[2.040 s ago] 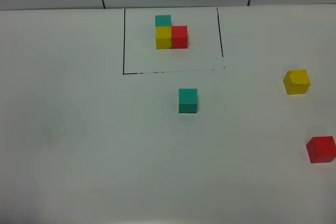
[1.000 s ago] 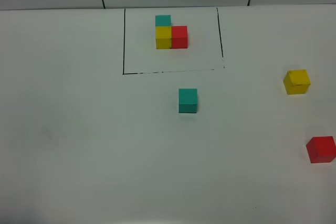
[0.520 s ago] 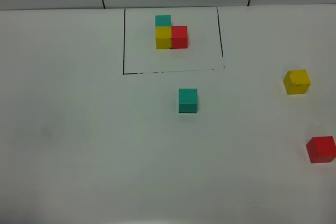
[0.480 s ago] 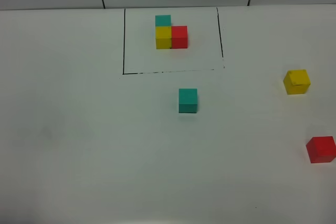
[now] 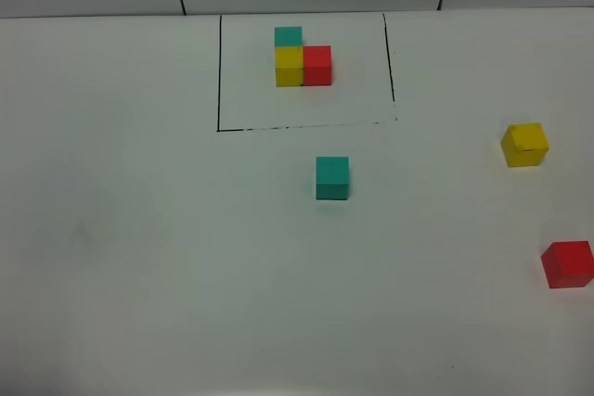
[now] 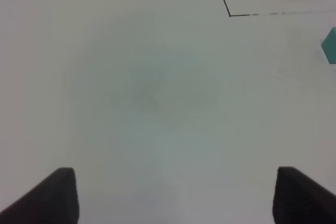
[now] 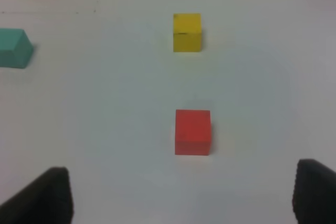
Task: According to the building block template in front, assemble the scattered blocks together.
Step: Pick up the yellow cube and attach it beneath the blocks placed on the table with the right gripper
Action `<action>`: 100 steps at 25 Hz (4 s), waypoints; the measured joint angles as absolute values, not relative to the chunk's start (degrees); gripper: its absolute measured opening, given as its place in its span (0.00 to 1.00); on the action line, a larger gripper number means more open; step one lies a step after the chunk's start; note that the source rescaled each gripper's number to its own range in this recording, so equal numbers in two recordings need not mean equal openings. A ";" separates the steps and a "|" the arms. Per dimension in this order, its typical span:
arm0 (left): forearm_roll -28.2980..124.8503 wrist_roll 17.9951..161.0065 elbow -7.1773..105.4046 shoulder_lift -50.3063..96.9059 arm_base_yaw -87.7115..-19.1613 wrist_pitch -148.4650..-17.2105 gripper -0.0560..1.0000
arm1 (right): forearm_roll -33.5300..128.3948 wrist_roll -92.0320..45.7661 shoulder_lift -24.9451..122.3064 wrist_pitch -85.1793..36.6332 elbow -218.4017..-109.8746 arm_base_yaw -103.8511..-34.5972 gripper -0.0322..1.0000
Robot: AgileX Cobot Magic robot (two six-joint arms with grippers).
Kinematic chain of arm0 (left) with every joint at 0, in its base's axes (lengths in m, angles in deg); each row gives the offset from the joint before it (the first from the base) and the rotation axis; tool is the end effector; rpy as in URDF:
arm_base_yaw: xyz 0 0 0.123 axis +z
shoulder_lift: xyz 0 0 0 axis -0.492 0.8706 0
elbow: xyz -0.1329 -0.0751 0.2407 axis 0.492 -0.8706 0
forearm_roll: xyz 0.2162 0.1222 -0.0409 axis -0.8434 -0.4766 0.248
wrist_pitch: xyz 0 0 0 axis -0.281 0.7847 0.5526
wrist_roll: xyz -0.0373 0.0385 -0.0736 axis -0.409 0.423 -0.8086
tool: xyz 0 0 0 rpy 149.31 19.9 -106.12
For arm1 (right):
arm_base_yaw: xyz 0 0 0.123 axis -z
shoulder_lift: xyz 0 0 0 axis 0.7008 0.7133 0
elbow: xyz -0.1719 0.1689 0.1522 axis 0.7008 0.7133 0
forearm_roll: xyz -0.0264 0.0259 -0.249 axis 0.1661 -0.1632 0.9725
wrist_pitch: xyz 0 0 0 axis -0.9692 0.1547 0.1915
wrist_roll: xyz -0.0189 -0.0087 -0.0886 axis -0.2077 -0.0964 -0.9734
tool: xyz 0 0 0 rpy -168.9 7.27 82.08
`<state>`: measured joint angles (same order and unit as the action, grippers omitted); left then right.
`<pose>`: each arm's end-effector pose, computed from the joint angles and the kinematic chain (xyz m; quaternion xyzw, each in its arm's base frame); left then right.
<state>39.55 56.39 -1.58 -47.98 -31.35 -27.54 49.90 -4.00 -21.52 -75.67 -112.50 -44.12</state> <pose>0.0005 -0.0065 0.2810 0.0215 0.8523 -0.0458 0.5206 0.0034 0.0075 0.2774 -0.0258 0.8647 0.0294 0.5008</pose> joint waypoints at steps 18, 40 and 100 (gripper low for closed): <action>39.55 56.39 -1.58 -47.98 -31.35 -27.54 0.96 | 49.90 -4.16 -15.65 -71.52 -114.90 -44.12 0.74; 39.55 56.38 -1.58 -47.98 -31.35 -27.54 0.96 | 48.13 -9.96 63.22 -57.34 -138.50 -44.12 0.92; 39.60 56.38 -1.58 -47.98 -31.35 -27.54 0.96 | 54.37 4.46 85.87 -74.09 -162.64 -53.87 0.06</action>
<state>39.60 56.38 -1.58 -47.98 -31.35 -27.54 54.37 4.46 85.87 -74.09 -162.64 -53.87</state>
